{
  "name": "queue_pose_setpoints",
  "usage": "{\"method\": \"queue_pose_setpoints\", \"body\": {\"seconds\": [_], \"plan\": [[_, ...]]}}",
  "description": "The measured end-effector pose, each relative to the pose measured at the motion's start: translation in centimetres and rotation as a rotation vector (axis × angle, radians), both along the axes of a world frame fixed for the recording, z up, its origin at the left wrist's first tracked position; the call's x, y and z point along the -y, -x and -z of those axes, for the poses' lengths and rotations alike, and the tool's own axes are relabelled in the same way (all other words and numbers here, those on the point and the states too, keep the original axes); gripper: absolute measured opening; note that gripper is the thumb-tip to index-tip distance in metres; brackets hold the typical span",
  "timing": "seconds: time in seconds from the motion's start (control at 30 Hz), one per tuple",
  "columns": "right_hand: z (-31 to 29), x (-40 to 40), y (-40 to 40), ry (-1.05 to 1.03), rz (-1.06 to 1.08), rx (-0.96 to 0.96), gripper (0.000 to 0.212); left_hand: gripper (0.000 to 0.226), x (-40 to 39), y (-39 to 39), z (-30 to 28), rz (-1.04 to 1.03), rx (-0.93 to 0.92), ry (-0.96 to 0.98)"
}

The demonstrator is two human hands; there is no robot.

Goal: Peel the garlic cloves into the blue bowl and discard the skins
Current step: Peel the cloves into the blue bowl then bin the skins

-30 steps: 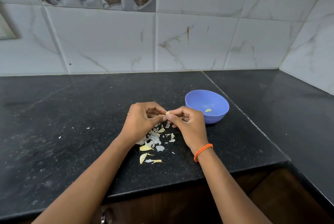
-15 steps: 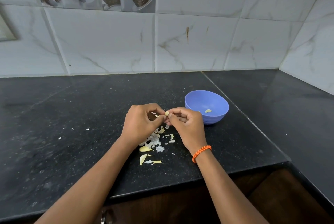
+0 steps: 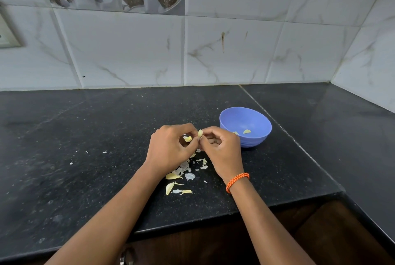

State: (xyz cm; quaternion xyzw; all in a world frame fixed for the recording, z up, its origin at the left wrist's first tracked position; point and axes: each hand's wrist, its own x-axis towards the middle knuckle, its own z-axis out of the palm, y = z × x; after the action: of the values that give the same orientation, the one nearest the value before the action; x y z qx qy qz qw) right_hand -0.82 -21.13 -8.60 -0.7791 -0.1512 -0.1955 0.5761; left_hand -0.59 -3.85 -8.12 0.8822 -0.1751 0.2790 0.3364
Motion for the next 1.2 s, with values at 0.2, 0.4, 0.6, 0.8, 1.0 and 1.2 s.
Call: {"method": "queue_pose_setpoints", "body": {"seconds": [0.2,0.4,0.6,0.8,1.0,1.2], "plan": [[0.4,-0.2,-0.2,0.112,0.003,0.007,0.018,0.015,0.1,0.2,-0.1,-0.069,-0.035,-0.057],[0.8,-0.5,-0.4,0.143,-0.086,-0.073,0.024,0.022,0.2,-0.1,0.4,-0.131,-0.038,-0.158],[0.3,0.4,-0.5,-0.042,-0.016,-0.004,0.01,0.016,0.3,0.2,0.1,-0.071,0.035,-0.17],[0.0,0.5,-0.3,-0.16,0.005,-0.042,0.007,0.007,0.4,0.3,-0.3,0.007,0.042,-0.041],[0.0,0.7,-0.2,-0.204,-0.053,-0.062,0.011,0.017,0.1,-0.3,-0.3,0.154,-0.139,0.281],[0.0,0.7,-0.3,-0.215,-0.054,-0.08,0.012,0.009,0.1,-0.4,-0.4,0.153,-0.218,0.378]]}}
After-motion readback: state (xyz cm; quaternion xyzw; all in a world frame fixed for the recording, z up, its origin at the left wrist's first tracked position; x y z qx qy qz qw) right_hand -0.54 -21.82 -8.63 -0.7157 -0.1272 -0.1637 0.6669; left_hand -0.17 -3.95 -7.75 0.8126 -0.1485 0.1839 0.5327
